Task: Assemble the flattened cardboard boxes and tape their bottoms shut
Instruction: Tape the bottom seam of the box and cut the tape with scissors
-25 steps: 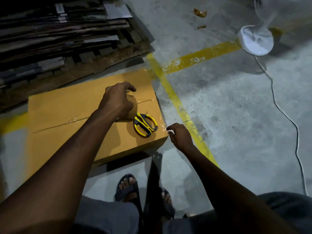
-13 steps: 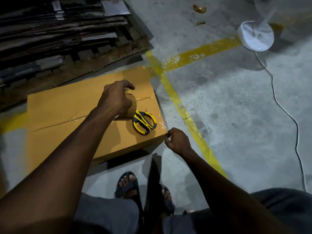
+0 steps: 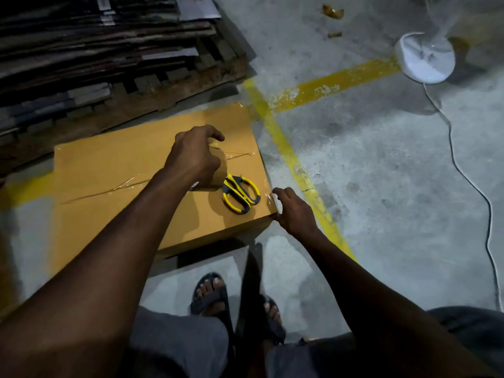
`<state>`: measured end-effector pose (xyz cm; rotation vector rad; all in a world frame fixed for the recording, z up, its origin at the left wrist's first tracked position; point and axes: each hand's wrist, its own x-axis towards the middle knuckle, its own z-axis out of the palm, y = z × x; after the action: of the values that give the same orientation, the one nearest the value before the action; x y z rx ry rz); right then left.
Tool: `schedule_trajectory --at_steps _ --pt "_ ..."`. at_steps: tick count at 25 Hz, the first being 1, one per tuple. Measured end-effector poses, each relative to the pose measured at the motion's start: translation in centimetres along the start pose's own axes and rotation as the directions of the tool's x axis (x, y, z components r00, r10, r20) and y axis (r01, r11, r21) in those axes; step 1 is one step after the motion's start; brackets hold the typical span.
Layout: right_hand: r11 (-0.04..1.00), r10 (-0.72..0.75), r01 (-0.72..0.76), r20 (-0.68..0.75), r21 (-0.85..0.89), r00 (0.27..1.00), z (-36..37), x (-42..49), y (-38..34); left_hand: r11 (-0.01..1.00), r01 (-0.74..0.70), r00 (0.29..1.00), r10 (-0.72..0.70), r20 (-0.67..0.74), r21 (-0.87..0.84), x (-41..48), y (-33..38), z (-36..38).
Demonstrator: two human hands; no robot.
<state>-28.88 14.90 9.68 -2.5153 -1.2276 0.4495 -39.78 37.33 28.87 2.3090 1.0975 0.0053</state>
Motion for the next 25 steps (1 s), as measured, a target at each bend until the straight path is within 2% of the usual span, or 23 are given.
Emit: schedule_trajectory --at_steps 3,8,13,17,20,22,25 --pt "0.996 -0.063 0.064 0.017 -0.063 0.998 0.0 0.2 -0.2 1.000 -0.002 1.000 0.002 -0.006 -0.006 0.1 0.2 -0.1" --pt "0.986 -0.078 0.066 -0.075 -0.151 0.994 0.6 -0.2 0.1 1.000 0.003 1.000 -0.003 0.009 -0.004 -0.3 0.8 0.0" --pt "0.990 -0.113 0.116 0.038 -0.082 0.993 -0.5 1.0 0.6 1.000 0.013 1.000 -0.013 0.020 -0.012 -0.3 0.7 -0.1" --pt "0.968 -0.134 0.131 -0.001 -0.214 0.991 -0.5 0.2 0.2 1.000 0.022 0.999 -0.021 0.035 -0.018 -0.5 0.5 -0.1" --pt "0.961 -0.117 0.129 0.063 -0.246 0.991 -1.7 1.2 -1.4 0.997 -0.039 0.995 0.045 0.092 -0.063 -0.8 0.5 -0.8" --pt "0.962 -0.056 0.076 0.084 -0.262 0.995 -3.1 2.7 -2.8 0.989 -0.053 0.987 0.074 0.143 -0.140 -1.1 0.0 -1.5" --pt "0.989 0.115 -0.112 0.019 -0.093 0.993 -3.8 4.2 -5.5 0.975 -0.063 0.984 0.096 0.149 -0.212 -1.3 -0.7 -2.4"
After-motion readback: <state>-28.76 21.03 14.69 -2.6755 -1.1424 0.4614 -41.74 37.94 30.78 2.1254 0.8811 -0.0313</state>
